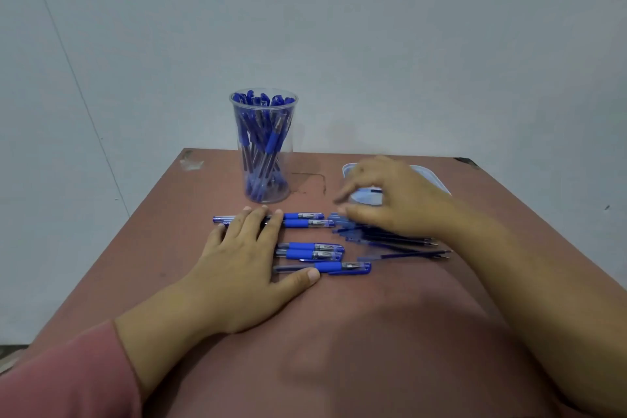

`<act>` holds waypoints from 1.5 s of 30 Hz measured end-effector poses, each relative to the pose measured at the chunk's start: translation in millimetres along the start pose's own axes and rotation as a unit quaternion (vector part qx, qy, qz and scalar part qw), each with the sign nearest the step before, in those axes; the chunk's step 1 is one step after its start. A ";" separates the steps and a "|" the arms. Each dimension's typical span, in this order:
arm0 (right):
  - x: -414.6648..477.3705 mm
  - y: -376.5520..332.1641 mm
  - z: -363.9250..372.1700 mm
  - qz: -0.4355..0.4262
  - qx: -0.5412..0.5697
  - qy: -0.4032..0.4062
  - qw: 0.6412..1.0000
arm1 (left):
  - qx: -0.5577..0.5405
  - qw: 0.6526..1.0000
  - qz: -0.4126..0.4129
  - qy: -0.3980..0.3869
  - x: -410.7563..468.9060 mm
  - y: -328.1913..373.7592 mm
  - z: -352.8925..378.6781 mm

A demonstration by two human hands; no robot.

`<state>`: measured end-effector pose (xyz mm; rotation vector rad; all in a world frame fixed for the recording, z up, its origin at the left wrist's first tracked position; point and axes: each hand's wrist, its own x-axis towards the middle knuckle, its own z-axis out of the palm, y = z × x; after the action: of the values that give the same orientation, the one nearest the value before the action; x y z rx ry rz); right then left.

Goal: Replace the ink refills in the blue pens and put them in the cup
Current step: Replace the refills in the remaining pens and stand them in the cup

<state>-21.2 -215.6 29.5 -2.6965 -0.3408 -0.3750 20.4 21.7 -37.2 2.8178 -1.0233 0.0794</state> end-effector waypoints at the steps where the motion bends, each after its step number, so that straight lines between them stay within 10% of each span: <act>1: -7.4 2.7 3.5 0.001 -0.010 -0.035 0.999 | -0.002 1.000 0.000 -0.001 0.1 0.2 -0.1; 18: -23.8 -13.4 13.1 0.009 -0.038 -0.151 0.988 | -0.004 1.000 -0.005 -0.017 0.2 0.2 -4.4; 45: -14.7 5.6 7.3 0.000 0.139 0.093 0.986 | -0.138 0.946 0.183 0.228 46.1 7.3 -21.7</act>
<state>-31.7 -220.2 16.6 -2.3690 -0.3120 -0.5318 51.0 -9.8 -10.3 2.1795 -1.2950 0.5525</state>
